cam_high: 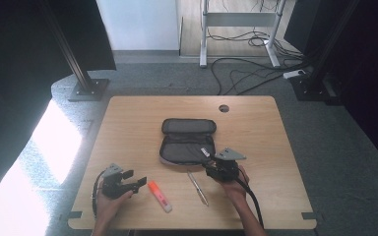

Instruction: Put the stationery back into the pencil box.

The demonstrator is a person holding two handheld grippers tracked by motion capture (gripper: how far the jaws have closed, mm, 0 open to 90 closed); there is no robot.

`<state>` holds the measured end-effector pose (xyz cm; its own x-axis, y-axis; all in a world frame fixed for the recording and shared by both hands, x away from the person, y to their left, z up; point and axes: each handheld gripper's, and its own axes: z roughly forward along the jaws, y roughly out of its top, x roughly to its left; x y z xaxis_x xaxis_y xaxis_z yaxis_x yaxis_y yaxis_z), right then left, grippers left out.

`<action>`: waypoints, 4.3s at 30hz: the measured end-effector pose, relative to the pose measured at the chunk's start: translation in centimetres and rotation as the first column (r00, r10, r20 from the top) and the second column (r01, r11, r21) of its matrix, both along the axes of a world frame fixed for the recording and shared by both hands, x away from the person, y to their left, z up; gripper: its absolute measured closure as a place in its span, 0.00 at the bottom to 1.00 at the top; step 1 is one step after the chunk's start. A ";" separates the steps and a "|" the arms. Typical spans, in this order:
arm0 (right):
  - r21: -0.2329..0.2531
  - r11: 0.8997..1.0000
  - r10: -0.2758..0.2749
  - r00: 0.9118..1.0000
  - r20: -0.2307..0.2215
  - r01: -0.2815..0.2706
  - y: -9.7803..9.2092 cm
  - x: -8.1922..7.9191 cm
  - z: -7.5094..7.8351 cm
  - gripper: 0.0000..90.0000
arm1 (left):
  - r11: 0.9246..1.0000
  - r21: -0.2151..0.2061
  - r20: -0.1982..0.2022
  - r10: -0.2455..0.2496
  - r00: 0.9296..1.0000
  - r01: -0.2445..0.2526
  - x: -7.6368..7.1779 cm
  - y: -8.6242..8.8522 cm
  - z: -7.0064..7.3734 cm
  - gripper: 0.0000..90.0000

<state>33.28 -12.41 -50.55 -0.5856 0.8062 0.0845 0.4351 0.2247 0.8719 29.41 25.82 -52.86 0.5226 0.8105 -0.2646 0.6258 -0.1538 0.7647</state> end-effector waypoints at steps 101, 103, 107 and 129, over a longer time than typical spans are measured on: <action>-0.105 0.988 0.106 0.989 -0.102 -0.116 3.2 -5.7 -4.4 0.69 | 0.999 0.025 -0.002 -0.019 1.000 0.019 0.0 -0.4 -0.1 0.30; -0.114 0.987 0.105 0.989 -0.102 -0.117 3.3 -5.8 -4.5 0.70 | 1.000 0.025 -0.003 -0.019 1.000 0.019 0.0 -0.4 -0.2 0.30; -0.126 0.985 0.103 0.990 -0.099 -0.116 3.4 -5.8 -4.6 0.71 | 1.000 0.024 -0.003 -0.018 1.000 0.018 0.0 -0.4 -0.2 0.30; -0.167 0.983 0.060 0.993 -0.106 -0.077 3.3 -5.8 -4.6 0.87 | 0.999 0.029 -0.008 -0.017 1.000 0.017 0.0 -0.3 -0.3 0.30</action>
